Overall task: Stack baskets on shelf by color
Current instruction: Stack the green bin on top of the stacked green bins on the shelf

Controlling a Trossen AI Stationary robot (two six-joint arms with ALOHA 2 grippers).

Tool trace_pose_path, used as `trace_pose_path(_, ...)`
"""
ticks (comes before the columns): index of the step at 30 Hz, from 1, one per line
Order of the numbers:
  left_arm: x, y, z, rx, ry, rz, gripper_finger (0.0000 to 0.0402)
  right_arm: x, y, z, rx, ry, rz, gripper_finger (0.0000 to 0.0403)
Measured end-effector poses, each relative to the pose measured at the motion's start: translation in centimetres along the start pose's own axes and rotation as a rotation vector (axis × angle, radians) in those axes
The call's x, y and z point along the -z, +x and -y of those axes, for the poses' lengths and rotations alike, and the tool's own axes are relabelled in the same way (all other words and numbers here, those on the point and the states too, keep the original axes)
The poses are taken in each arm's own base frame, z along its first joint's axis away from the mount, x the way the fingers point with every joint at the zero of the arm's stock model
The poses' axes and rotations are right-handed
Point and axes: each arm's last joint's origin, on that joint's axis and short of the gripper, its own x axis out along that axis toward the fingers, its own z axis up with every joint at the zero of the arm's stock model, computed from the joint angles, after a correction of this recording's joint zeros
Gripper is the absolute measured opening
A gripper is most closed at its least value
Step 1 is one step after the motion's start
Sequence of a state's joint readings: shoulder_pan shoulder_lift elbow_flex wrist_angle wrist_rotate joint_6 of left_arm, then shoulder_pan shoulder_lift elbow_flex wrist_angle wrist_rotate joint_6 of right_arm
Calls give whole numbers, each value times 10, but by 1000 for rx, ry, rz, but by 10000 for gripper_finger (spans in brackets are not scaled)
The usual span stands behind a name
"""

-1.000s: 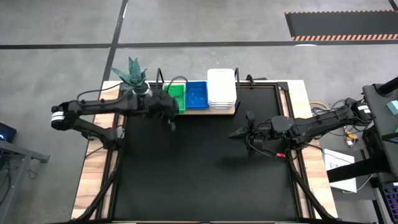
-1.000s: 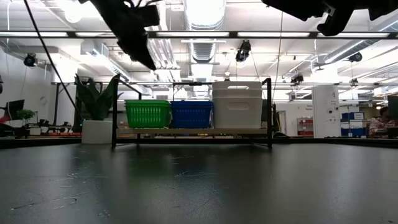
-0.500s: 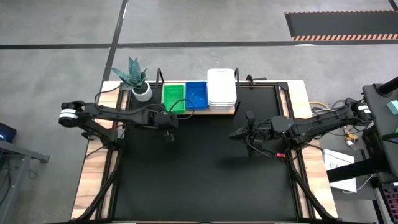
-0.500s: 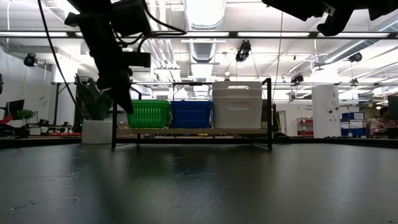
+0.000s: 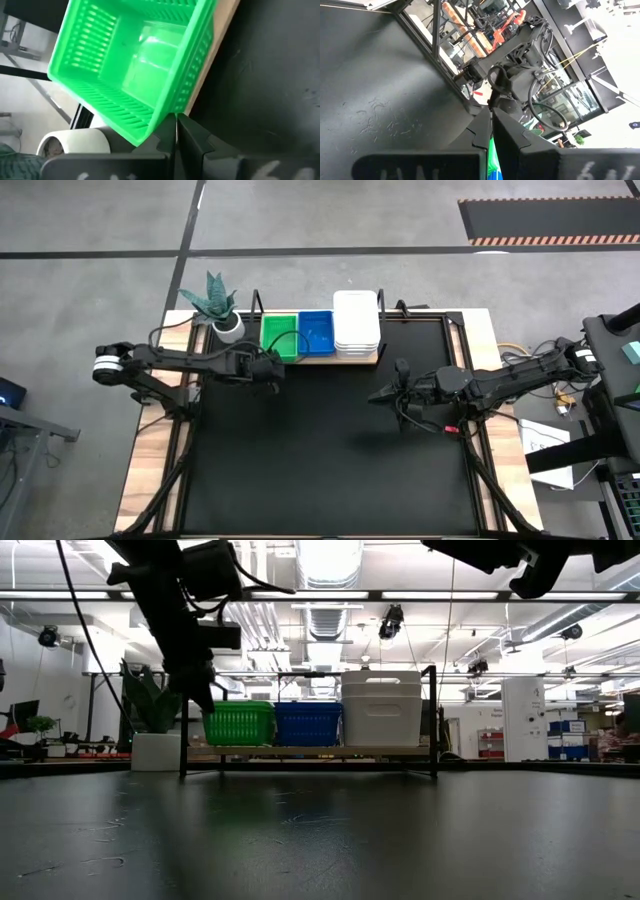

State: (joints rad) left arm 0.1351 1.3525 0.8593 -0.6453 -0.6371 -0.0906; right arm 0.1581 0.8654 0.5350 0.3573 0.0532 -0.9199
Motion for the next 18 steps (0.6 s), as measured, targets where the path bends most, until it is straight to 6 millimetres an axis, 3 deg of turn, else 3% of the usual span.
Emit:
trace_pose_path(8,-2,-5,-2,46,-16,11,0,0,0,0,0,0,0,12)
trace_pose_path(18,-19,-17,3,142,-49,121,0,0,0,0,0,0,0,12)
